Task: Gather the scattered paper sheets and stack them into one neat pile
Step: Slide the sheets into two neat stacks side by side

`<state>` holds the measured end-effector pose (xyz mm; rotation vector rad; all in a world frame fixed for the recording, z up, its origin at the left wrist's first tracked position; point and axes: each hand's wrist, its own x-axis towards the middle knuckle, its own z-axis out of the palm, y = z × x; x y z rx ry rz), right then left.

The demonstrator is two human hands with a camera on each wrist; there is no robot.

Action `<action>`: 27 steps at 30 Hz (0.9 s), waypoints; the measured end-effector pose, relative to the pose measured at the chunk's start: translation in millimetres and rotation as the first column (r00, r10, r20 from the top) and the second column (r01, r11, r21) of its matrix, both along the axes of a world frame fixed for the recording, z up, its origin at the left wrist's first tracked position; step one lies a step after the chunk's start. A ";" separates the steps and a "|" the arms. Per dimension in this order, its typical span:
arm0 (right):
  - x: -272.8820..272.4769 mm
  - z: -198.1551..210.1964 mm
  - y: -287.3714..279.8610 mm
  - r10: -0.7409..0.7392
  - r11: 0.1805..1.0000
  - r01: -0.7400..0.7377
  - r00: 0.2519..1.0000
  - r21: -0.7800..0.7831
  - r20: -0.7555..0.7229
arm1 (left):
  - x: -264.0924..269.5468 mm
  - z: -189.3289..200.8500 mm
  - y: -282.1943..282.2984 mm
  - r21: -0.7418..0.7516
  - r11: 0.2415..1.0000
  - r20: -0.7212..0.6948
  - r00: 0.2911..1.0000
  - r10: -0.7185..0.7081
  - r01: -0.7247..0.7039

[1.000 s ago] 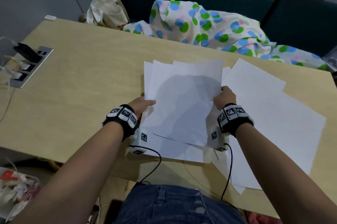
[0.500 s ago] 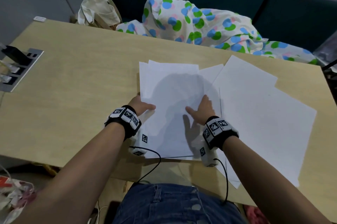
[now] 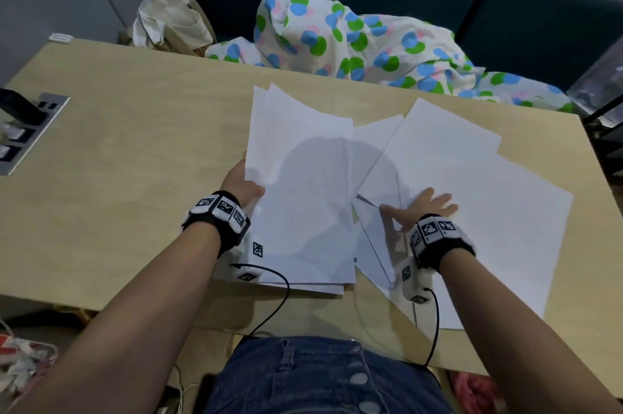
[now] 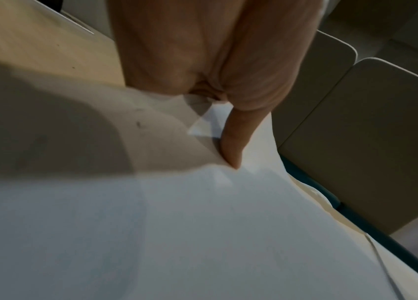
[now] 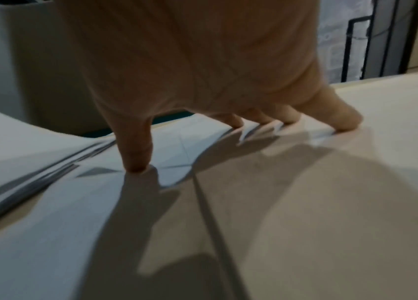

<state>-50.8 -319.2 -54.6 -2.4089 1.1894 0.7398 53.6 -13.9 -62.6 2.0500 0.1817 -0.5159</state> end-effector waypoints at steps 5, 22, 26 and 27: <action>8.0 -11.7 30.7 0.165 0.986 -0.166 0.986 0.020 0.015 | 15.4 12.2 5.5 -0.055 0.998 0.036 0.999 0.036 -0.034; 10.8 6.7 -42.6 -0.128 0.985 0.139 0.987 -0.103 0.100 | 13.9 -0.6 29.3 0.132 0.991 -0.044 0.999 0.031 -0.025; 10.2 4.3 -56.9 -0.252 0.966 0.260 0.949 -0.014 0.191 | 13.8 -0.2 29.9 0.126 0.992 -0.036 0.999 0.003 0.002; 9.8 6.0 -59.9 -0.278 0.958 0.288 0.929 -0.007 0.243 | 14.1 -0.4 29.7 0.126 0.992 -0.038 0.999 0.002 0.003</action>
